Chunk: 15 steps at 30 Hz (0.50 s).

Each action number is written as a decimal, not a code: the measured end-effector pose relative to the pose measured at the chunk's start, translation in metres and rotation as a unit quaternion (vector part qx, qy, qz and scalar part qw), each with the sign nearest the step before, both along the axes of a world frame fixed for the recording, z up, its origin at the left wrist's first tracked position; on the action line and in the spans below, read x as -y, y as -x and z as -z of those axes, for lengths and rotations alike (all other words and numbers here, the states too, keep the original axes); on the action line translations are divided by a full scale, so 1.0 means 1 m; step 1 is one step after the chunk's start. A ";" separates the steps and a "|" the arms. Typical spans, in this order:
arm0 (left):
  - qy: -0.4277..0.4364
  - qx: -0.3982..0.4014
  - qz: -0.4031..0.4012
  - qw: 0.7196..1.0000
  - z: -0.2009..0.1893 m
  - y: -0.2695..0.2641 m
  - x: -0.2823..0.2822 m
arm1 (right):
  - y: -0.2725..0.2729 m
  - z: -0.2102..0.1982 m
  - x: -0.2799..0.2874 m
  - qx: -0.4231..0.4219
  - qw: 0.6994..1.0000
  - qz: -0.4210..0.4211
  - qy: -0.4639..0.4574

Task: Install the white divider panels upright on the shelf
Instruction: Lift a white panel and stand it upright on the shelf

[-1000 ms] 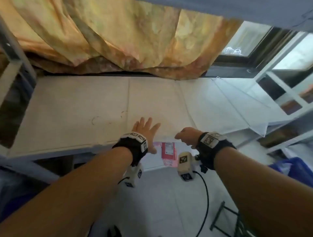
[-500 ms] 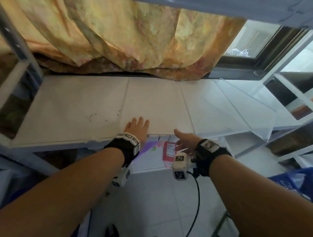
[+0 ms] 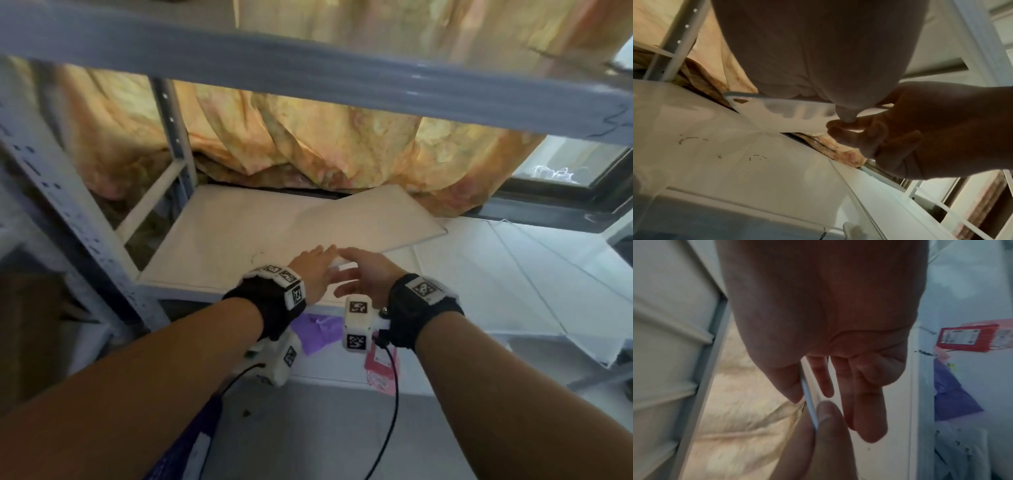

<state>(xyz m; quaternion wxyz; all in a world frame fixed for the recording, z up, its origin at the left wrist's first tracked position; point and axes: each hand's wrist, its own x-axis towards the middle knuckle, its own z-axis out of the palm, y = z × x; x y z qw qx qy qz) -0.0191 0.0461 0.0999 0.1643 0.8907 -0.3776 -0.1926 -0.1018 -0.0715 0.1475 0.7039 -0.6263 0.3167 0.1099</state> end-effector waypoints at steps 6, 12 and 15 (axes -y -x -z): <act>0.008 -0.010 -0.004 1.000 0.003 -0.049 -0.046 | -0.041 -0.005 -0.044 0.022 0.991 -0.053 0.119; -0.096 0.011 0.014 0.995 0.028 -0.104 -0.114 | -0.098 0.001 -0.078 -0.018 0.967 -0.104 0.230; -0.107 0.006 0.016 0.994 0.054 -0.121 -0.131 | -0.113 0.010 -0.094 -0.025 0.966 -0.097 0.240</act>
